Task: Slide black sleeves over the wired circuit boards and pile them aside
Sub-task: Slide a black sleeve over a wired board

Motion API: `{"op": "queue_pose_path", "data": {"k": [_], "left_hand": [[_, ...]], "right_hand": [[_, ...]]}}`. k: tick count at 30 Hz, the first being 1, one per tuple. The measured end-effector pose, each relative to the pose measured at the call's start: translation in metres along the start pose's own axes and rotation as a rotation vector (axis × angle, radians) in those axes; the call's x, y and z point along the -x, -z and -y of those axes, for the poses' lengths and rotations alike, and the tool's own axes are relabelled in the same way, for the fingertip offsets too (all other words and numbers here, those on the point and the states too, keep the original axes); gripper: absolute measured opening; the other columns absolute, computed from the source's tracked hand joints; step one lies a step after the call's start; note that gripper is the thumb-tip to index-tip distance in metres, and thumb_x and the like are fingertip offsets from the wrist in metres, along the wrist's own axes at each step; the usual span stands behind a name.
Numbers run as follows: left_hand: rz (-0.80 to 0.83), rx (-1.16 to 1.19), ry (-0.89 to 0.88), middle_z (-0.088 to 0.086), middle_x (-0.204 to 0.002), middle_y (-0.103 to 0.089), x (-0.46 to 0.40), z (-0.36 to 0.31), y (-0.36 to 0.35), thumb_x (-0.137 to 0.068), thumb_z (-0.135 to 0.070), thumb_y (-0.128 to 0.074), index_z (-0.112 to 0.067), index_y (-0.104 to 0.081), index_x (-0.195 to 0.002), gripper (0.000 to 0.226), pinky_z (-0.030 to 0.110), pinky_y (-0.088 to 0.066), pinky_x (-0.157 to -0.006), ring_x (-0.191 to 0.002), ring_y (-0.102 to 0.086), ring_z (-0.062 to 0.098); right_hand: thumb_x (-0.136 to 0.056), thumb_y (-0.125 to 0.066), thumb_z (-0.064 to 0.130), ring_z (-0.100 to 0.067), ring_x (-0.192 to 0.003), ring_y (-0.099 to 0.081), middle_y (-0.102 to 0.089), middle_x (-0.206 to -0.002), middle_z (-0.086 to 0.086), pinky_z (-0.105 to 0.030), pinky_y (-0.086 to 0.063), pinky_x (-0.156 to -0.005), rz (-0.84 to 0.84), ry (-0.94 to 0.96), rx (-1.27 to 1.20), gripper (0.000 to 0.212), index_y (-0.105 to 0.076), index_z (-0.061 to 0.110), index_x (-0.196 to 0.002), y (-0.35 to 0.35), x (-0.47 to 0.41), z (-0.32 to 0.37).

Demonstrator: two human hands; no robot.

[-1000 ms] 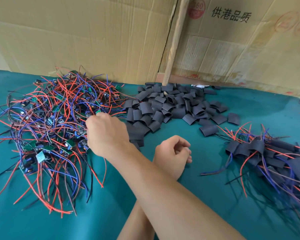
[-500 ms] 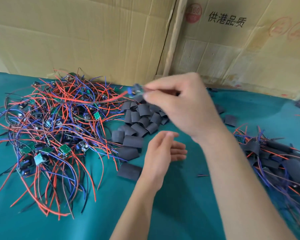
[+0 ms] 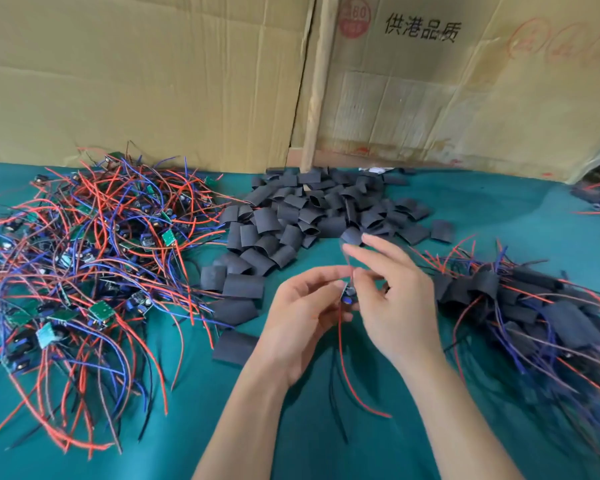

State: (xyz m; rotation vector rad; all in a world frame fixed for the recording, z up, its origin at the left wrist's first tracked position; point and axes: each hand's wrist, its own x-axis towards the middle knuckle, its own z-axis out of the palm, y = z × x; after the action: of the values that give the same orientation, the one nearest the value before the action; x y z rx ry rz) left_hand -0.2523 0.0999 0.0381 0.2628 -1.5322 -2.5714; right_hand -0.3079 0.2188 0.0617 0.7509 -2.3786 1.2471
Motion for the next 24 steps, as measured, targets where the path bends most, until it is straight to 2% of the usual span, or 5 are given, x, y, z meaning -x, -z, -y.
{"op": "queue_pose_path", "data": {"k": [2,5,12,19,24], "left_hand": [[-0.015,-0.02,0.001,0.018,-0.101,-0.073,0.0,0.001,0.0,-0.1,-0.003,-0.053,0.001,-0.07,-0.116,0.024,0.022,-0.053,-0.066,-0.078,-0.064,0.017],[-0.063,-0.064,-0.019,0.011,-0.092,-0.071,-0.001,0.002,-0.002,-0.1,-0.002,-0.051,-0.004,-0.075,-0.108,0.025,0.021,-0.05,-0.062,-0.073,-0.06,0.015],[-0.122,-0.124,-0.072,0.004,-0.085,-0.073,-0.001,0.003,-0.005,-0.103,-0.008,-0.046,-0.015,-0.081,-0.094,0.037,0.022,-0.045,-0.06,-0.068,-0.056,0.012],[-0.186,-0.31,-0.198,-0.002,-0.074,-0.071,0.001,0.008,-0.008,-0.101,-0.002,-0.054,-0.008,-0.075,-0.095,0.022,0.021,-0.052,-0.066,-0.066,-0.066,0.015],[-0.254,-0.399,-0.23,0.002,-0.079,-0.075,-0.001,0.01,-0.008,-0.096,0.002,-0.057,-0.012,-0.074,-0.092,0.022,0.025,-0.056,-0.07,-0.068,-0.066,0.013]], "right_hand": [[-0.085,-0.068,-0.006,-0.017,-0.087,-0.066,-0.062,-0.126,-0.003,-0.021,-0.048,-0.089,-0.038,0.002,0.03,0.042,-0.073,0.012,-0.123,-0.003,0.005,-0.002],[-0.081,-0.072,-0.002,-0.013,-0.063,-0.055,-0.059,-0.112,-0.002,-0.008,-0.04,-0.074,-0.111,-0.092,-0.042,0.038,-0.067,0.018,-0.112,-0.006,0.008,-0.004],[-0.074,-0.067,0.035,-0.006,-0.066,-0.06,-0.067,-0.088,0.008,-0.02,-0.042,-0.068,0.046,-0.518,-0.503,0.026,-0.06,0.023,-0.095,-0.012,0.008,-0.002],[-0.068,-0.051,0.0,-0.022,-0.067,-0.06,-0.065,-0.086,-0.013,-0.038,-0.044,-0.069,0.168,-0.863,-1.264,0.043,-0.06,0.008,-0.109,0.0,-0.002,-0.003],[-0.083,-0.035,-0.014,-0.031,-0.09,-0.061,-0.057,-0.109,-0.018,-0.037,-0.059,-0.063,0.085,-0.943,-1.306,0.047,-0.059,0.007,-0.118,0.003,-0.004,-0.009]]}}
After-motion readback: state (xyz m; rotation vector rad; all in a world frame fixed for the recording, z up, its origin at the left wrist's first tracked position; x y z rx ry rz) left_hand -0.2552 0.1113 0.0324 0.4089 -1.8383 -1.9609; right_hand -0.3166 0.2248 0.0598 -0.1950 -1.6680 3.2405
